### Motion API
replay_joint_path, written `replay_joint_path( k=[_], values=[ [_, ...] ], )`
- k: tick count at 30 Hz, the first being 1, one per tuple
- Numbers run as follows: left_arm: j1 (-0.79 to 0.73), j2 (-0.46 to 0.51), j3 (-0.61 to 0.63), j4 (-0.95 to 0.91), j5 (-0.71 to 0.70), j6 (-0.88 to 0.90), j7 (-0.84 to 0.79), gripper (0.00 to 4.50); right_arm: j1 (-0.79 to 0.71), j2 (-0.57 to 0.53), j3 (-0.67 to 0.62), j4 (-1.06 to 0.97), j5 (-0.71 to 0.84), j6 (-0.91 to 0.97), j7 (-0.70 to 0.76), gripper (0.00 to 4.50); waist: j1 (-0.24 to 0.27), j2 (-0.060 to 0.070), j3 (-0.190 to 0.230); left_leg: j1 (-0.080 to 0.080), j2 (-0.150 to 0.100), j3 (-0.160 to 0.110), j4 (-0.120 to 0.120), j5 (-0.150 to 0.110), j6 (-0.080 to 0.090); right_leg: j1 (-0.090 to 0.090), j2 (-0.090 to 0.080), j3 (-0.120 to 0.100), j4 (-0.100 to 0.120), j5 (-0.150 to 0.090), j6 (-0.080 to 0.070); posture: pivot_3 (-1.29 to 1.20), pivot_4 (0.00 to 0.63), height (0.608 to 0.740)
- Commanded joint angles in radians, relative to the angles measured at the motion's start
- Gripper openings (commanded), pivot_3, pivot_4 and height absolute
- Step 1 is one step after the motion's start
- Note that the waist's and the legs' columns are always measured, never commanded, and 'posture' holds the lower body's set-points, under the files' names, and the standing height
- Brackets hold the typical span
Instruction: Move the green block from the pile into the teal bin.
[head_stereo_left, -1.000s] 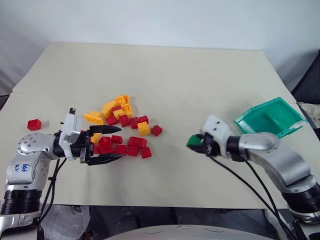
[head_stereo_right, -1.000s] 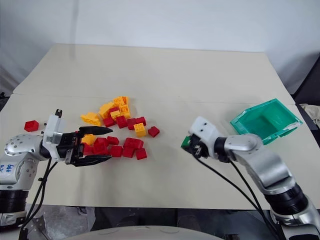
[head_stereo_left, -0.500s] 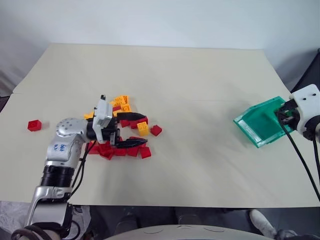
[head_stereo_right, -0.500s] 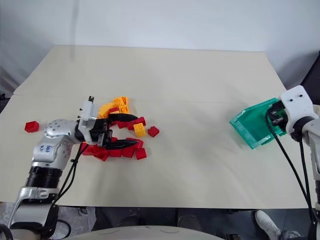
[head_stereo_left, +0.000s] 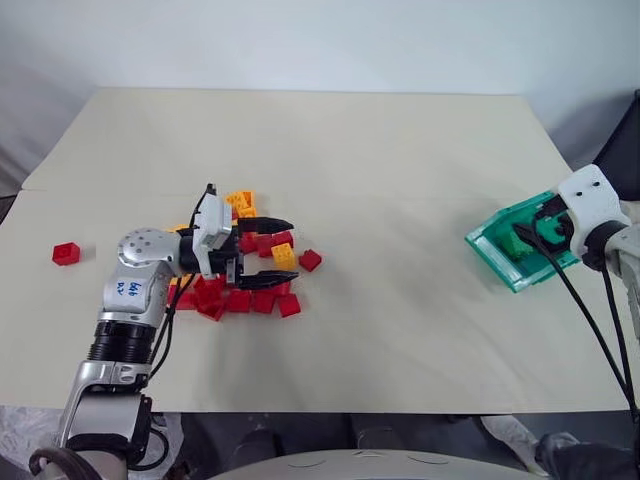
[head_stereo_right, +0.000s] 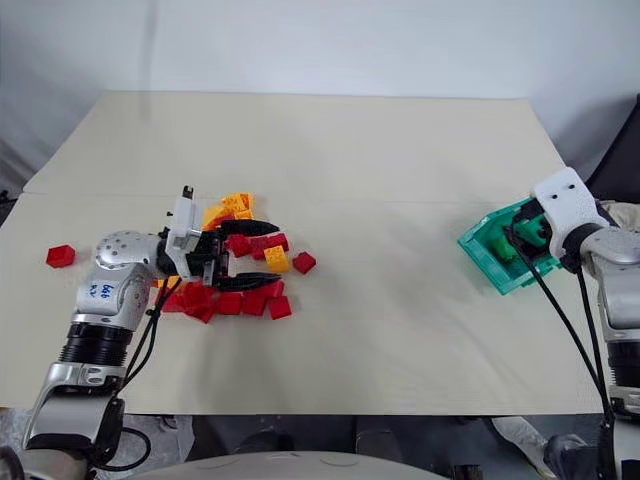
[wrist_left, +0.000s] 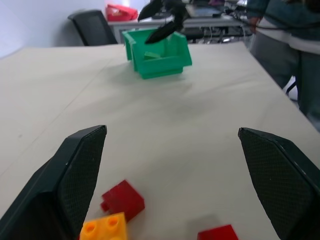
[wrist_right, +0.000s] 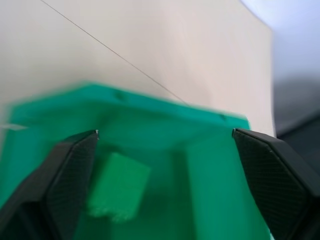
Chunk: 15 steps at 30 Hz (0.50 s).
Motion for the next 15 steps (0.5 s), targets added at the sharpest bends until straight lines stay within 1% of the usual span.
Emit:
replay_joint_path(
  k=[1, 3, 5, 7, 10, 13, 15],
  values=[
    [0.033, 0.04, 0.057, -0.071, -0.026, 0.033, 0.034, 4.5, 0.001, -0.042, -0.026, -0.085, 0.03, 0.003, 0.07, 4.46, 0.0, 0.0, 0.0, 0.0, 0.0, 0.0, 0.0, 0.0, 0.0, 0.0, 0.0, 0.0, 0.0, 0.0, 0.0, 0.0, 0.15, 0.74],
    [0.049, 0.058, 0.074, -0.091, -0.035, 0.061, 0.052, 4.5, 0.008, -0.046, -0.025, -0.114, 0.046, -0.014, 0.111, 4.46, 0.002, 0.0, 0.0, 0.0, 0.0, 0.0, 0.0, 0.0, 0.0, 0.0, 0.0, 0.0, 0.0, 0.0, 0.0, 0.0, 0.15, 0.74],
    [0.123, 0.105, 0.15, -0.162, -0.076, 0.088, 0.065, 4.5, 0.017, -0.008, -0.026, -0.241, 0.181, -0.016, 0.237, 4.46, -0.001, 0.0, 0.0, 0.0, 0.0, 0.0, 0.0, 0.0, 0.0, 0.0, 0.0, 0.0, 0.0, 0.0, 0.0, 0.0, 0.15, 0.74],
    [0.194, 0.139, 0.218, -0.211, -0.141, 0.131, 0.056, 4.5, 0.03, 0.016, -0.016, -0.302, 0.26, -0.013, 0.314, 4.46, -0.011, 0.0, 0.0, 0.0, 0.002, 0.0, -0.001, 0.0, 0.001, 0.0, 0.001, 0.0, 0.001, 0.0, 0.0, 0.0, 0.15, 0.74],
    [0.283, 0.175, 0.285, -0.236, -0.145, 0.16, 0.096, 4.5, 0.076, 0.019, -0.001, -0.311, 0.283, -0.052, 0.383, 4.46, -0.009, 0.0, 0.0, 0.0, 0.002, -0.002, 0.0, -0.001, 0.001, 0.0, 0.0, -0.002, 0.001, 0.0, 0.0, 0.0, 0.15, 0.74],
    [0.443, 0.213, 0.374, -0.277, -0.138, 0.135, 0.085, 4.5, 0.153, 0.019, 0.006, -0.308, 0.318, -0.132, 0.5, 4.46, -0.003, 0.0, 0.0, 0.0, 0.001, -0.002, -0.001, -0.001, 0.0, 0.0, -0.002, -0.003, -0.001, 0.0, -0.001, 0.0, 0.15, 0.74],
    [0.518, 0.226, 0.427, -0.282, -0.137, 0.117, 0.086, 4.5, 0.18, 0.02, 0.013, -0.273, 0.315, -0.193, 0.557, 4.46, 0.001, 0.0, 0.0, -0.001, 0.001, -0.001, 0.0, -0.001, 0.001, 0.001, -0.003, -0.003, -0.002, 0.0, -0.001, 0.0, 0.15, 0.74]
  ],
)
